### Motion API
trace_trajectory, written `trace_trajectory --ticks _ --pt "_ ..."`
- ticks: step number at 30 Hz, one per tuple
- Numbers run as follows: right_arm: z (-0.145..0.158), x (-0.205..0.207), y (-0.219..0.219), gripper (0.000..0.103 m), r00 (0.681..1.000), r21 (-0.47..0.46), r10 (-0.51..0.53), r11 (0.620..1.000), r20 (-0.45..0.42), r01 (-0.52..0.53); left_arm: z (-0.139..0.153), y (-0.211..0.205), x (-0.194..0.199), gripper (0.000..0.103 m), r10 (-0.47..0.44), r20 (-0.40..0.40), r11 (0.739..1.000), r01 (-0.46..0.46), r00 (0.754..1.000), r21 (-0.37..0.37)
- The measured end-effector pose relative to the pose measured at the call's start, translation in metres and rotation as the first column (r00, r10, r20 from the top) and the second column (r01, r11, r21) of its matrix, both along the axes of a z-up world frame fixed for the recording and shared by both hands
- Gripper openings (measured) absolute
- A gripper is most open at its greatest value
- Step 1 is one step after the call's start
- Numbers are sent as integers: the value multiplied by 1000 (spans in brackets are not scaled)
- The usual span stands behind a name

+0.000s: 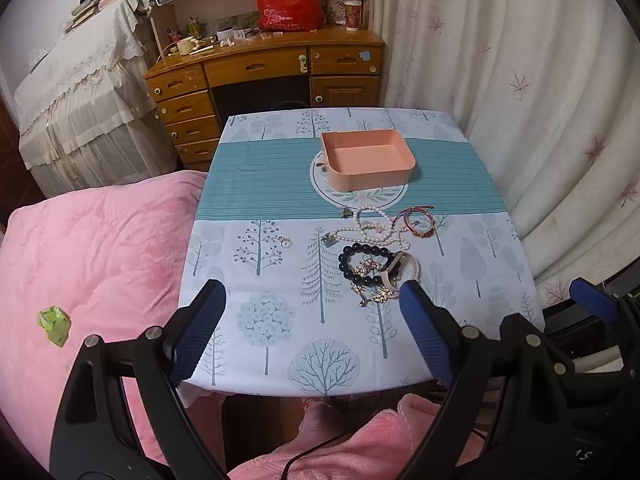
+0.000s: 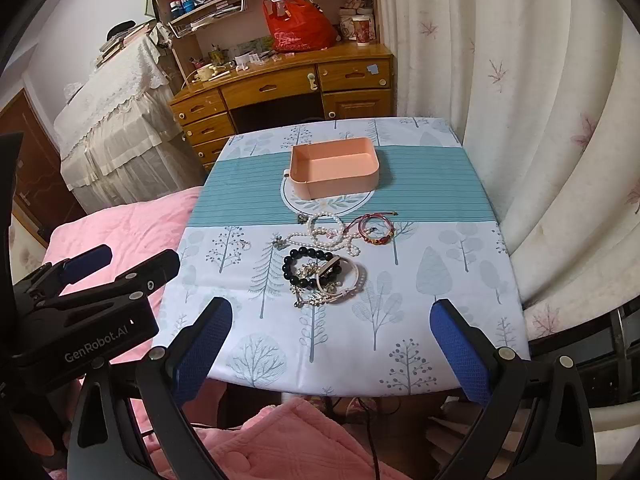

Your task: Organize jewelry

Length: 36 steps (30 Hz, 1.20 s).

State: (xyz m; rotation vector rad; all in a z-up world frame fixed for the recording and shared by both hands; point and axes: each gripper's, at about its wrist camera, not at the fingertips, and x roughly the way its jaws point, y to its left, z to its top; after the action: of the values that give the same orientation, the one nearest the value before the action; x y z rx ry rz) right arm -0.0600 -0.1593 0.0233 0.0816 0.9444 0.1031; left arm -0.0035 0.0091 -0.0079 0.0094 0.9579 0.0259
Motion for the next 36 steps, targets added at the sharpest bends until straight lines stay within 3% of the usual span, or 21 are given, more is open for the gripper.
trace_trajectory --ticks 36 --pt "0 2 -2 101 1000 -2 -9 1000 -4 9 0 5 8 87 -1 -4 1000 1 1000 10"
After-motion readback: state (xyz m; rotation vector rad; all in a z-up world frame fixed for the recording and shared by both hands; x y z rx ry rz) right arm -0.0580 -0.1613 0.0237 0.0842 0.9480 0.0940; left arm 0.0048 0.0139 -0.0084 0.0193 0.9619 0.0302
